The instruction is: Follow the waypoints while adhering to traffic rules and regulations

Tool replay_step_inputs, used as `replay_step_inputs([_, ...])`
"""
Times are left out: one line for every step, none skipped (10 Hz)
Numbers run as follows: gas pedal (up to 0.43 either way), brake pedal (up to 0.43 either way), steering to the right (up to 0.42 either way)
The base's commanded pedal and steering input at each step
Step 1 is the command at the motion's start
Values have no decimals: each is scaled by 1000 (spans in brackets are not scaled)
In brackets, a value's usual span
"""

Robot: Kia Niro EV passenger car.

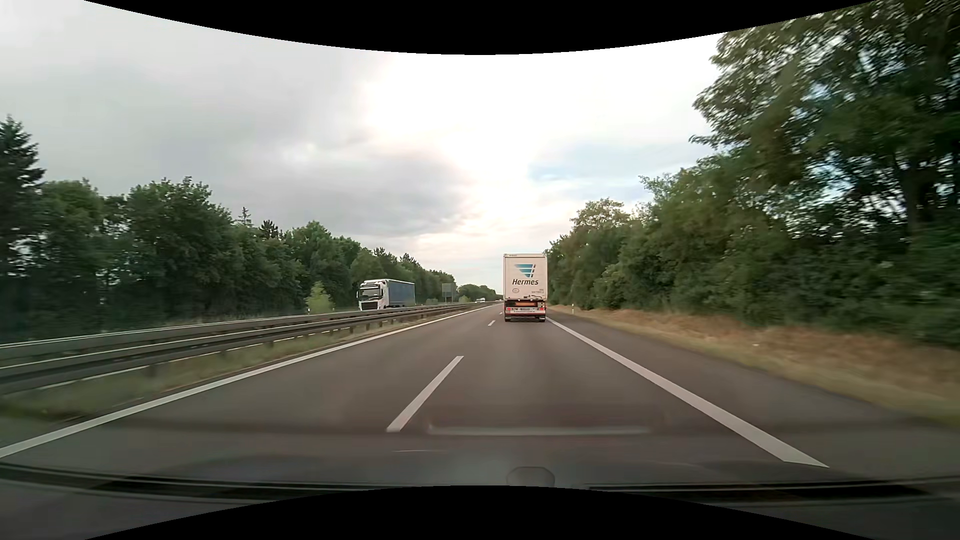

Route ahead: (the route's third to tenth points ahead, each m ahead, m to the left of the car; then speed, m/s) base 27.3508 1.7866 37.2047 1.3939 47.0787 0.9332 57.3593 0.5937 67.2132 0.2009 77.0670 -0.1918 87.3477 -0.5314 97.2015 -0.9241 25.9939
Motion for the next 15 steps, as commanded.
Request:
replay_step_inputs([512, 0, -7])
replay_step_inputs([512, 0, -6])
replay_step_inputs([520, 0, -4])
replay_step_inputs([520, 0, -4])
replay_step_inputs([520, 0, -3])
replay_step_inputs([520, 0, -2])
replay_step_inputs([520, 0, -1])
replay_step_inputs([531, 0, 1])
replay_step_inputs([531, 0, 2])
replay_step_inputs([539, 0, 2])
replay_step_inputs([551, 0, 2])
replay_step_inputs([551, 0, 2])
replay_step_inputs([551, 0, 2])
replay_step_inputs([559, 0, 2])
replay_step_inputs([571, 0, 2])
